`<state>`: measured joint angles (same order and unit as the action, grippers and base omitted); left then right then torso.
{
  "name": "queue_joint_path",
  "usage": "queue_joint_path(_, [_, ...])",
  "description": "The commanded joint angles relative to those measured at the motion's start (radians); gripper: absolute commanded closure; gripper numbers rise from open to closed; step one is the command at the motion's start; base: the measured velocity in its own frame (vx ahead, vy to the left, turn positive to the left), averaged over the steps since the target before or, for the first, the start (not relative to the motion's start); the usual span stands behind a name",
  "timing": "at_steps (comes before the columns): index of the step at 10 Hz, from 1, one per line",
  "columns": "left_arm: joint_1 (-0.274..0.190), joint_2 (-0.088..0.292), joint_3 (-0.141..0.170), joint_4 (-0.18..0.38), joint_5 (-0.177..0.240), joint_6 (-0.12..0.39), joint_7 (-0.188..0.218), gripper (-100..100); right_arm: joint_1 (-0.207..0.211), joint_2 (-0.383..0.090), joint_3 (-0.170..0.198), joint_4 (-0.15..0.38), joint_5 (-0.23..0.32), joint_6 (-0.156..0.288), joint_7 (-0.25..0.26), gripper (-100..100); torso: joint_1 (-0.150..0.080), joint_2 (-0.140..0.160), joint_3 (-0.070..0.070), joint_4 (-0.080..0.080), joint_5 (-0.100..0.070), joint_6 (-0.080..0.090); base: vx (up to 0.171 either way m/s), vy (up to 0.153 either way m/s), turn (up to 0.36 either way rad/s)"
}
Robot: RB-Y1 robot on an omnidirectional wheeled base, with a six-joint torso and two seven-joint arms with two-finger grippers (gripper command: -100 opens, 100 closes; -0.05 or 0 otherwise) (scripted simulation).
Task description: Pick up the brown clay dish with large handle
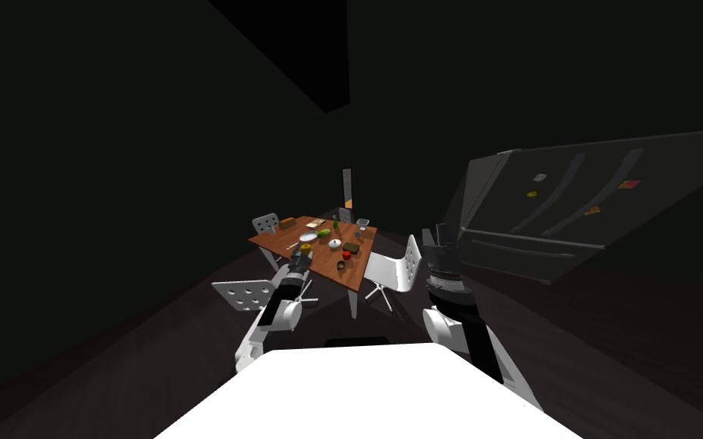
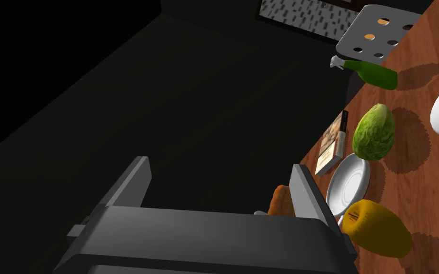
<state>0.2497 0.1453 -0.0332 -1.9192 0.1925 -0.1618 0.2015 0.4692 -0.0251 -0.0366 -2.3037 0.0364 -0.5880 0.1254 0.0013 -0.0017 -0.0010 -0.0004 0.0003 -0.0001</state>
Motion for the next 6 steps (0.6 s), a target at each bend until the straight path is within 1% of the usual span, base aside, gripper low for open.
queue_joint_path(1, [-0.024,0.002,0.001,0.017,0.007,0.041,0.004,-100,0.0,0.0,0.0,0.0,0.0,0.0,0.0,0,0.0,0.0,0.0,0.0,0.0,0.0,0.015,0.021,-0.045])
queue_joint_path(3, [-0.064,0.009,-0.012,0.084,0.025,0.097,0.012,-100,0.0,0.0,0.0,0.0,0.0,0.0,0.0,0,0.0,0.0,0.0,0.0,0.0,0.0,0.018,0.022,-0.133])
queue_joint_path(4, [-0.064,0.009,-0.012,0.084,0.025,0.107,0.012,-100,0.0,0.0,0.0,0.0,0.0,0.0,0.0,0,0.0,0.0,0.0,0.0,0.0,0.0,0.016,0.023,-0.04])
queue_joint_path(5, [-0.086,0.012,-0.019,0.119,0.034,0.14,0.016,-100,0.0,0.0,0.0,0.0,0.0,0.0,0.0,0,0.0,0.0,0.0,0.0,0.0,-0.001,0.012,0.017,-0.066])
queue_joint_path(6, [-0.108,0.015,-0.026,0.155,0.043,0.165,0.019,-100,0.0,0.0,0.0,0.0,0.0,0.0,0.0,0,0.0,0.0,0.0,0.0,0.0,0.0,0.013,0.025,-0.168])
